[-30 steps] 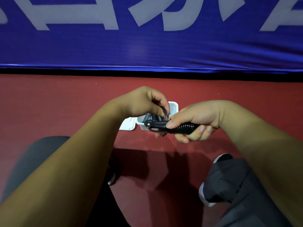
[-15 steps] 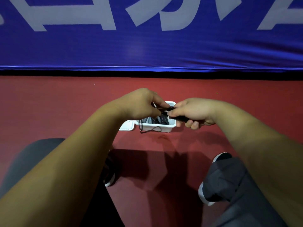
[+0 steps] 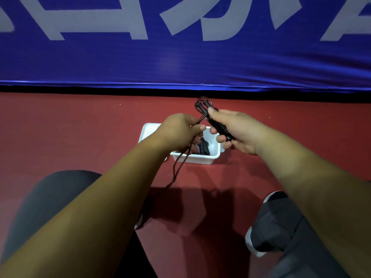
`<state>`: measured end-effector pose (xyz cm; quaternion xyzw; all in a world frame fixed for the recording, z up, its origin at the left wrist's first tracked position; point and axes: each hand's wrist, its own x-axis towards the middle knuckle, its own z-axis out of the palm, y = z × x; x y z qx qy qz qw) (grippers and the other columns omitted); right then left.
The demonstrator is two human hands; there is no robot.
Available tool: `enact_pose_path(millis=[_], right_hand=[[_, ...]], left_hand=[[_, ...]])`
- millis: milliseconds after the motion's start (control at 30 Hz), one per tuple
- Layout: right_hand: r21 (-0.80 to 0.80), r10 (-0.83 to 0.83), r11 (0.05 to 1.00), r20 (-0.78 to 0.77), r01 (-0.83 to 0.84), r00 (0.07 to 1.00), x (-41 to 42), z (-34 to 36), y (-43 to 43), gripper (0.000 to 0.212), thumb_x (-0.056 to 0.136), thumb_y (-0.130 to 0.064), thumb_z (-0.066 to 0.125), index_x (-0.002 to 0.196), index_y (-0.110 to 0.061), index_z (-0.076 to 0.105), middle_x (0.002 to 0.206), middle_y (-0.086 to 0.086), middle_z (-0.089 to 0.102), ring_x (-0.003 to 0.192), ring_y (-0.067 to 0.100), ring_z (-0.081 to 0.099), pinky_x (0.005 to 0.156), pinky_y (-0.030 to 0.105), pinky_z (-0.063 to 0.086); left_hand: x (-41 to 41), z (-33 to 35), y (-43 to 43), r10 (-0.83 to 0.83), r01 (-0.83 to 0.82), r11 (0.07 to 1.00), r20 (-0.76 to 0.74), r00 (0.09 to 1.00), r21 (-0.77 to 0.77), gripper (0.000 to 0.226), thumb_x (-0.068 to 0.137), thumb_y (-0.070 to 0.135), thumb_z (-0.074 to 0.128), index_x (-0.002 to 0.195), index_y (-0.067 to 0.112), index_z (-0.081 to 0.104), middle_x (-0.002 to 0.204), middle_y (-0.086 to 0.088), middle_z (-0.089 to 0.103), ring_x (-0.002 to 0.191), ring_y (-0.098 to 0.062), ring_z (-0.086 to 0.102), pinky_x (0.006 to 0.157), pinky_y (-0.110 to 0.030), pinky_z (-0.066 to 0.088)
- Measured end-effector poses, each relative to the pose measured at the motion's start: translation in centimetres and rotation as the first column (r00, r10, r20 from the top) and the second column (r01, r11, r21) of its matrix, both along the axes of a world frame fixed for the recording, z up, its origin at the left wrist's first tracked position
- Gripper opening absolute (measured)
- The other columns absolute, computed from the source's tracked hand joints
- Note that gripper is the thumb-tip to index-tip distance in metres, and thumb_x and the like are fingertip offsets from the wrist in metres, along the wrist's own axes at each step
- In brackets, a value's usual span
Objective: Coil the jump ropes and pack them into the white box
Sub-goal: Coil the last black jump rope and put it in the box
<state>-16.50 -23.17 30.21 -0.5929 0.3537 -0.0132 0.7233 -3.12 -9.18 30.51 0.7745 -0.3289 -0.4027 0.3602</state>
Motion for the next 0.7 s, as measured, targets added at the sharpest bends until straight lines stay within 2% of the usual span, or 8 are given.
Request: enact_pose_path(millis=[67, 133, 233, 367, 433, 567, 633, 700], right_hand=[[0.036, -0.033, 0.999, 0.010, 0.032, 0.999, 0.0, 0.1, -0.3, 0.040, 0.094, -0.066, 0.069, 0.106, -0.027, 0.067, 0.082, 0.003, 0.059, 0.053, 0.012, 0.037, 0.045, 0.020, 0.021], [0.059, -0.042, 0.997, 0.024, 0.040, 0.999, 0.0, 0.0, -0.6, 0.041, 0.092, -0.067, 0.071, 0.102, -0.027, 0.067, 0.081, 0.002, 0.058, 0.053, 0.011, 0.033, 0.044, 0.019, 0.016], [0.093, -0.055, 0.994, 0.025, 0.052, 0.998, 0.0, 0.1, -0.9, 0.037, 0.095, -0.061, 0.068, 0.102, -0.025, 0.060, 0.077, 0.001, 0.057, 0.050, 0.010, 0.029, 0.041, 0.018, 0.014], [0.163, -0.128, 0.980, 0.063, 0.117, 0.990, 0.1, 0.7, -1.2, 0.026, 0.101, -0.047, 0.059, 0.105, -0.022, 0.054, 0.074, 0.002, 0.054, 0.043, 0.008, 0.025, 0.037, 0.016, 0.015], [0.169, -0.117, 0.980, 0.078, 0.103, 0.990, -0.1, 1.0, -1.3, 0.024, 0.103, -0.045, 0.056, 0.105, -0.021, 0.054, 0.074, 0.002, 0.053, 0.043, 0.008, 0.024, 0.037, 0.017, 0.016], [0.151, 0.012, 0.988, 0.070, -0.022, 0.998, -0.7, 1.6, -1.1, 0.025, 0.104, -0.044, 0.055, 0.111, -0.020, 0.054, 0.074, 0.003, 0.053, 0.042, 0.008, 0.024, 0.039, 0.016, 0.015], [0.160, 0.091, 0.982, 0.070, -0.101, 0.993, -1.0, 2.0, -0.6, 0.023, 0.105, -0.042, 0.054, 0.110, -0.019, 0.052, 0.072, 0.004, 0.052, 0.040, 0.008, 0.024, 0.039, 0.016, 0.014], [0.160, 0.146, 0.975, 0.074, -0.156, 0.986, -1.3, 2.3, -0.3, 0.023, 0.106, -0.040, 0.052, 0.109, -0.018, 0.050, 0.072, 0.004, 0.052, 0.039, 0.008, 0.025, 0.039, 0.017, 0.014]], left_hand=[[0.4, 0.2, -0.1, 0.019, -0.021, 0.998, -0.044, 0.999, -0.054, 0.020, 0.103, 0.026, 0.067, 0.099, 0.007, 0.071, 0.095, -0.017, 0.078, 0.086, -0.040, 0.078, 0.074, -0.050, 0.064], [0.7, 0.6, 0.0, 0.015, -0.020, 0.995, -0.051, 0.999, -0.102, 0.019, 0.100, 0.025, 0.072, 0.100, 0.006, 0.074, 0.099, -0.016, 0.078, 0.091, -0.034, 0.079, 0.073, -0.040, 0.061], [1.2, 0.9, -0.1, 0.031, -0.036, 0.983, -0.035, 0.999, -0.182, 0.016, 0.091, 0.025, 0.082, 0.094, 0.009, 0.078, 0.094, -0.017, 0.078, 0.081, -0.023, 0.072, 0.086, -0.045, 0.060], [1.6, 1.3, -0.1, -0.014, 0.005, 0.977, -0.043, 0.999, -0.213, 0.014, 0.090, 0.025, 0.083, 0.104, 0.021, 0.083, 0.091, -0.004, 0.073, 0.083, -0.012, 0.061, 0.084, -0.036, 0.050], [1.8, 1.9, 0.0, -0.034, 0.022, 0.979, -0.058, 0.998, -0.204, 0.017, 0.094, 0.028, 0.079, 0.108, 0.021, 0.081, 0.095, 0.001, 0.075, 0.085, -0.011, 0.064, 0.088, -0.034, 0.052], [2.5, 2.3, 0.2, 0.014, -0.050, 0.953, -0.123, 0.992, -0.298, 0.039, 0.100, 0.028, 0.071, 0.138, 0.025, 0.062, 0.129, 0.004, 0.073, 0.113, -0.018, 0.073, 0.108, -0.043, 0.054], [2.8, 2.2, 0.4, -0.069, 0.012, 0.931, -0.143, 0.987, -0.366, 0.048, 0.102, 0.018, 0.068, 0.146, 0.030, 0.055, 0.142, 0.010, 0.065, 0.128, -0.011, 0.065, 0.110, -0.037, 0.051], [2.8, 2.3, 0.6, -0.133, 0.062, 0.918, -0.155, 0.979, -0.391, 0.045, 0.102, 0.009, 0.065, 0.144, 0.024, 0.059, 0.142, 0.006, 0.066, 0.128, -0.010, 0.063, 0.109, -0.034, 0.050]])
